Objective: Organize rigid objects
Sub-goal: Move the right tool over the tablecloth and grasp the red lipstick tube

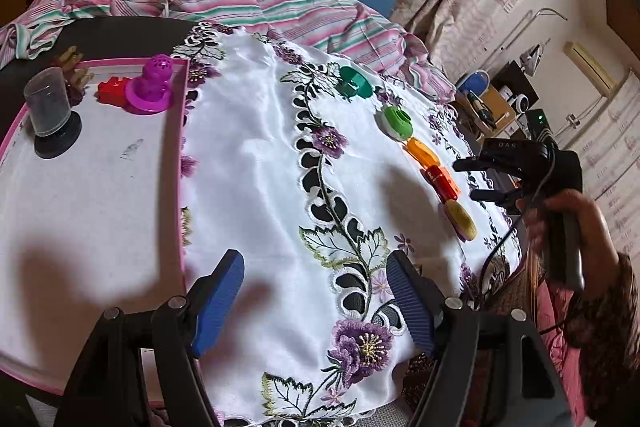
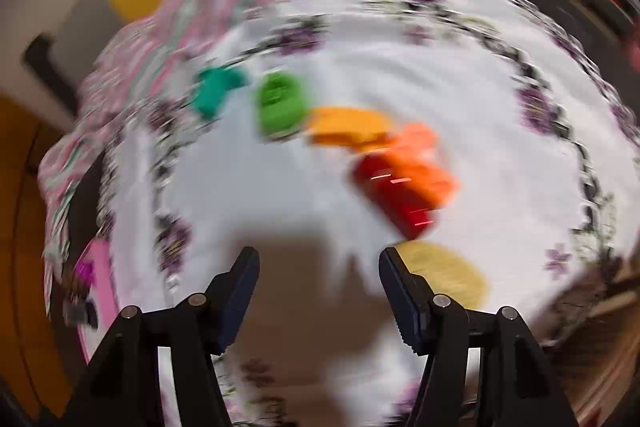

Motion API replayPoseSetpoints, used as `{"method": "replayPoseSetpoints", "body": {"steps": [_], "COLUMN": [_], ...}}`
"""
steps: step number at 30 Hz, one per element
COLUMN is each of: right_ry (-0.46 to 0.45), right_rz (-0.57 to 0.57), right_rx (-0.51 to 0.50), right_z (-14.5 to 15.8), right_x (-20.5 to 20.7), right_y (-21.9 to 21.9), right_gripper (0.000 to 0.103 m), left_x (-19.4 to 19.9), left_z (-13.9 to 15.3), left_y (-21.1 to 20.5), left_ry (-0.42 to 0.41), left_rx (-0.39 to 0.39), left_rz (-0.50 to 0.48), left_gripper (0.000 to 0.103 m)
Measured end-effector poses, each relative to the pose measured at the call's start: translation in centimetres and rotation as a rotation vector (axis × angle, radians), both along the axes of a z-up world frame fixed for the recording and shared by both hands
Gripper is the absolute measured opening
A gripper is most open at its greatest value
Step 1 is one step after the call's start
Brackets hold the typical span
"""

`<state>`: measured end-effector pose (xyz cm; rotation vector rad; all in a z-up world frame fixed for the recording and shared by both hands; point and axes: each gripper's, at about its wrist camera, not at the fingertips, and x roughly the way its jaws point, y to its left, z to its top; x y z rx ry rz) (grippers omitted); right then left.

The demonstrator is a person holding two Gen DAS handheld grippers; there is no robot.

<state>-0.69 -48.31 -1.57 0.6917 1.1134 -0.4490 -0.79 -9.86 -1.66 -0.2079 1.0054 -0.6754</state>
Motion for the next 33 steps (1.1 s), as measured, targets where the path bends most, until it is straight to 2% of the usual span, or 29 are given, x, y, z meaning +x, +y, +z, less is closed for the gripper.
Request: {"method": "replayPoseSetpoints", "body": {"steps": [2,4,8,10,14,19,21,23,26,29,32,33], "right_ry": [0.036,0.08,0.118,0.111,0.091,0.003,-0.005,-0.038,-0.06,-0.026,-0.013,-0.016], "right_rz": [-0.061,-0.118,-0.194,-0.196,-0.128,0.116,0.162,0.136,0.032,-0.05,-0.047,-0.021], "right_rx": [0.012,0.064,0.261,0.309,0.37,0.325,0.284,0.236,0.137,0.133,0.121,0.119], "right_z": [-0.6,-1.7,-4.3,-4.9,-5.5,-4.2,-3.2,-2.0,-0.5,-1.0,-1.8,-1.8], "right_x": [-0.5,-1.2,-2.1,-1.9,-0.6,3.3,3.6,3.1,1.1,-0.3,-0.3,0.3], "right_y": [-2.1,-3.9,-5.1,-4.4,-1.1,4.4,4.8,3.6,0.5,-1.9,-2.5,-2.6], "right_gripper": [0.068,0.069,0.069,0.07,0.069,0.068,0.067,0.066,0.067,0.067,0.066,0.062], "left_x": [0.0,0.1,0.3,0.4,0.5,0.6,0.7,0.7,1.0,1.0,0.6,0.4], "left_z": [0.0,-0.1,-0.2,-0.2,-0.2,0.0,0.1,0.1,-0.3,-0.6,-0.5,-0.5], "left_y": [0.1,0.3,0.6,0.9,1.1,1.3,1.5,1.7,1.6,1.0,0.3,0.2], "left_ry": [0.002,0.005,0.008,0.013,0.014,0.018,0.012,0.011,0.031,0.048,0.038,0.031], "left_rx": [-0.004,-0.006,-0.01,-0.018,-0.018,-0.018,-0.019,-0.019,-0.032,-0.035,-0.021,-0.013], "left_rz": [-0.003,0.003,0.018,0.023,0.03,0.038,0.043,0.051,0.056,0.042,0.017,0.01], "left_gripper": [0.075,0.075,0.075,0.075,0.075,0.075,0.075,0.075,0.075,0.075,0.075,0.075]}}
